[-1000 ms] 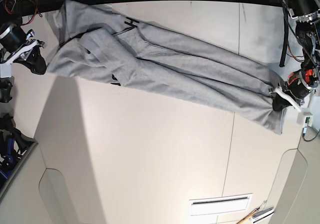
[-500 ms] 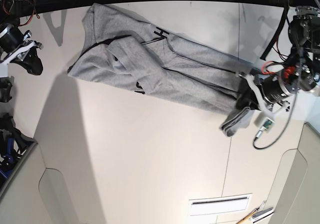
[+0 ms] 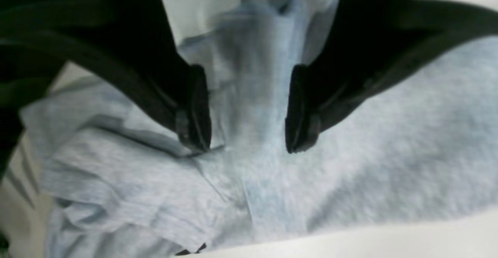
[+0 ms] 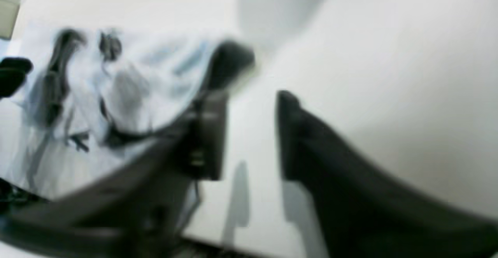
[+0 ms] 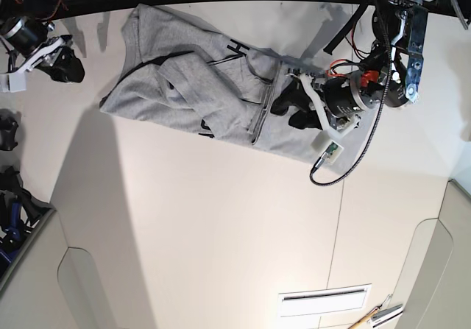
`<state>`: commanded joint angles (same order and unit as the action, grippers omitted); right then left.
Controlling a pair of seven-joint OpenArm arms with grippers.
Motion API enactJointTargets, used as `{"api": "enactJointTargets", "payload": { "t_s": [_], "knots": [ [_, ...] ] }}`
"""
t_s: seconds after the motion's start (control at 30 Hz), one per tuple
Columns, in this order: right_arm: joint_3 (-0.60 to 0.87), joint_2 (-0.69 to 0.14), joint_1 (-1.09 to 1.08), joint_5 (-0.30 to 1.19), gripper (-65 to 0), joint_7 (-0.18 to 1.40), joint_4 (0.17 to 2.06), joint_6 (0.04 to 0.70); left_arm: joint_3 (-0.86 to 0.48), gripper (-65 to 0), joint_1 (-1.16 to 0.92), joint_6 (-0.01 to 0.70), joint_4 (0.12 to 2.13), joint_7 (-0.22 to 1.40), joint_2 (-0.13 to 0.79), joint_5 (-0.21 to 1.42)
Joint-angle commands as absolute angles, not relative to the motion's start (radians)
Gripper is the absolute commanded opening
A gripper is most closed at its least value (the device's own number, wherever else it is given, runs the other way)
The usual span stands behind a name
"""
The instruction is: Fold the T-shirt properly
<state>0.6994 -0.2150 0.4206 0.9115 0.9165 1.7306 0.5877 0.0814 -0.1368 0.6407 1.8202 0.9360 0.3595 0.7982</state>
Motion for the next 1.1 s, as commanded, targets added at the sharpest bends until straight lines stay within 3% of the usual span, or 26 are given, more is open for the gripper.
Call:
{"api": "enactJointTargets", "payload": {
  "t_s": [0.3, 0.4, 0.87, 0.97, 1.1],
  "knots": [
    [0.554, -0.165, 0.477, 0.904, -37.9, 0.826, 1.694, 0.588, 0.081, -30.8, -0.139, 0.640, 1.820, 0.952, 0.360, 0.820],
    [0.514, -0.165, 0.465, 0.870, -30.1, 0.821, 1.693, 0.588, 0.081, -30.8, -0.139, 0.640, 1.820, 0.976, 0.360, 0.820],
    [0.528, -0.168, 0.463, 0.835, -29.0, 0.800, 1.692, 0.587, 0.081, -30.8, -0.139, 0.640, 1.820, 0.995, 0.360, 0.820],
    [0.528, -0.168, 0.460, 0.838, -23.1, 0.800, 1.692, 0.587, 0.081, -30.8, -0.139, 0.640, 1.820, 0.995, 0.360, 0.820],
    [0.528, -0.167, 0.460, 0.842, -22.5, 0.791, 1.692, 0.580, 0.081, -30.8, -0.139, 0.640, 1.820, 0.995, 0.360, 0.820]
  ]
}}
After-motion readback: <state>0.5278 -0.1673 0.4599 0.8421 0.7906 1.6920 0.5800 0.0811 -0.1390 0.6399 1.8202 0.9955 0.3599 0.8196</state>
